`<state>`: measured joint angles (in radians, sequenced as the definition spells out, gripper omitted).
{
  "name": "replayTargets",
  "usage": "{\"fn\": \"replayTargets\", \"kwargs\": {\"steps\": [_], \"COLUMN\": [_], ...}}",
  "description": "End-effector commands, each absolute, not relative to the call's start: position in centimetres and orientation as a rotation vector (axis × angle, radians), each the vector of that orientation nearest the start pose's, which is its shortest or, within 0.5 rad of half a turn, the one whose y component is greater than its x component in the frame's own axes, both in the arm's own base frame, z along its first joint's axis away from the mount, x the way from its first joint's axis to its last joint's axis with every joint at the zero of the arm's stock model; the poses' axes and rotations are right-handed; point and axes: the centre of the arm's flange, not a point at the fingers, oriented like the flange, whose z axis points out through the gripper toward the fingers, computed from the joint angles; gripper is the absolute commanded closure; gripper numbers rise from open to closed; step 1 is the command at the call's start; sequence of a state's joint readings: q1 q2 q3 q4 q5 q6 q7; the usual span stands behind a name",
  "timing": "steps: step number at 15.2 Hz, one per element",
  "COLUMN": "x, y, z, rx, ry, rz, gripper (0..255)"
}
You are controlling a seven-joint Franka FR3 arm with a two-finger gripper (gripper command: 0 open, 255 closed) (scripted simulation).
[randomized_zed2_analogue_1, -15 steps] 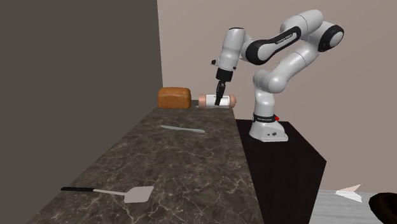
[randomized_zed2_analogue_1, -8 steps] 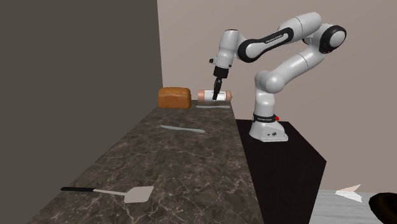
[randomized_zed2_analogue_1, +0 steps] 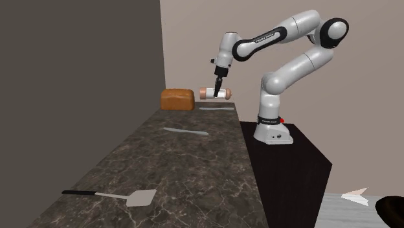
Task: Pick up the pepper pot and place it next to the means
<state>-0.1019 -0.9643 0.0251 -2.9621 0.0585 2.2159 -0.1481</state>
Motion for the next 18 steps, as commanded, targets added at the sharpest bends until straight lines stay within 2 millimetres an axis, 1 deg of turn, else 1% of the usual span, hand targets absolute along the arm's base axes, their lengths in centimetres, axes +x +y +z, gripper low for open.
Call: {"fn": "replayTargets", "kwargs": {"steps": [1, 18], "x": [28.3, 32.5], "y": [-4.7, -26.8], "z": [41.2, 41.4], "rx": [-3.119, -3.119], "ry": [-0.054, -0.054], "rz": [-0.345, -0.345], "gripper": [255, 255]}}
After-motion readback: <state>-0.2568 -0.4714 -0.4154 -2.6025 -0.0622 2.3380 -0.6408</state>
